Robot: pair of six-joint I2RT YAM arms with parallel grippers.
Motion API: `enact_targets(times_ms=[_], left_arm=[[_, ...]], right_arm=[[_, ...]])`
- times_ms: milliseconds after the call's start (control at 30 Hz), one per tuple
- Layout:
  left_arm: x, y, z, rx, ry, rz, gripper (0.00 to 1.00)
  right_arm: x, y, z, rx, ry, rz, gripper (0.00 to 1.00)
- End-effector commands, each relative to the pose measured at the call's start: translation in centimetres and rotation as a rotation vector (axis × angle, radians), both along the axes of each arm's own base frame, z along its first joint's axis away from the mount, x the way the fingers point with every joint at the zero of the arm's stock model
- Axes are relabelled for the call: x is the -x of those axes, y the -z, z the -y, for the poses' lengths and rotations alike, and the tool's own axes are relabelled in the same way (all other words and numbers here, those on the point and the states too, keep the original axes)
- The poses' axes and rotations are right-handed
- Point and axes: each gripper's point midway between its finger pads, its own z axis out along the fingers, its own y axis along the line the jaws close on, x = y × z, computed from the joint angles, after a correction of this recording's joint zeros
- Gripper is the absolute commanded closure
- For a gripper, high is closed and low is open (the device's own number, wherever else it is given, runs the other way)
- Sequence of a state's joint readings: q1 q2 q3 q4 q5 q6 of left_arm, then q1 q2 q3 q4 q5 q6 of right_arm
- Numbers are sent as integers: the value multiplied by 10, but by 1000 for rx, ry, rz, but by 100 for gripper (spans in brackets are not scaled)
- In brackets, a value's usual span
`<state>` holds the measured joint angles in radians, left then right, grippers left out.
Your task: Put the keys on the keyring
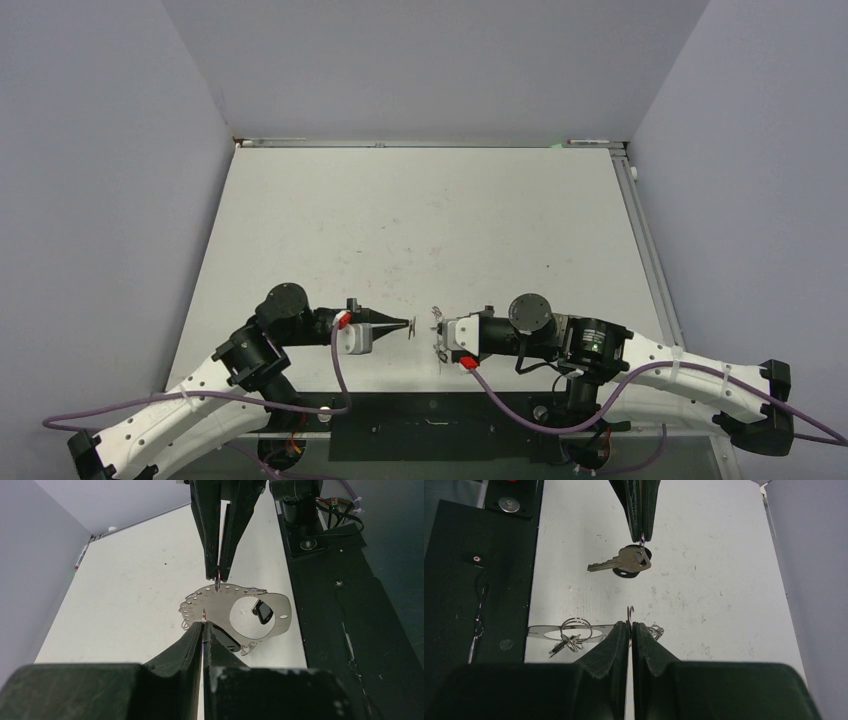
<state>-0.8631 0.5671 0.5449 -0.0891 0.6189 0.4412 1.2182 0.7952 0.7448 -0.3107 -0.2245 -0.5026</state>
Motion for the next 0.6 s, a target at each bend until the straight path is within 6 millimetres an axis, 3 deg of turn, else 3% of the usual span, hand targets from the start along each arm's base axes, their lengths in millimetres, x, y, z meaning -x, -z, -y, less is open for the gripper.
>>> enact_targets(times_ms=[0,567], left_arm=[[4,-12,6,46,41,36,100],[3,5,15,-5,52,29,100]], right_arm=[[-6,-30,-7,-74,21,75,95],[17,-20,-20,-58,-104,0,95]])
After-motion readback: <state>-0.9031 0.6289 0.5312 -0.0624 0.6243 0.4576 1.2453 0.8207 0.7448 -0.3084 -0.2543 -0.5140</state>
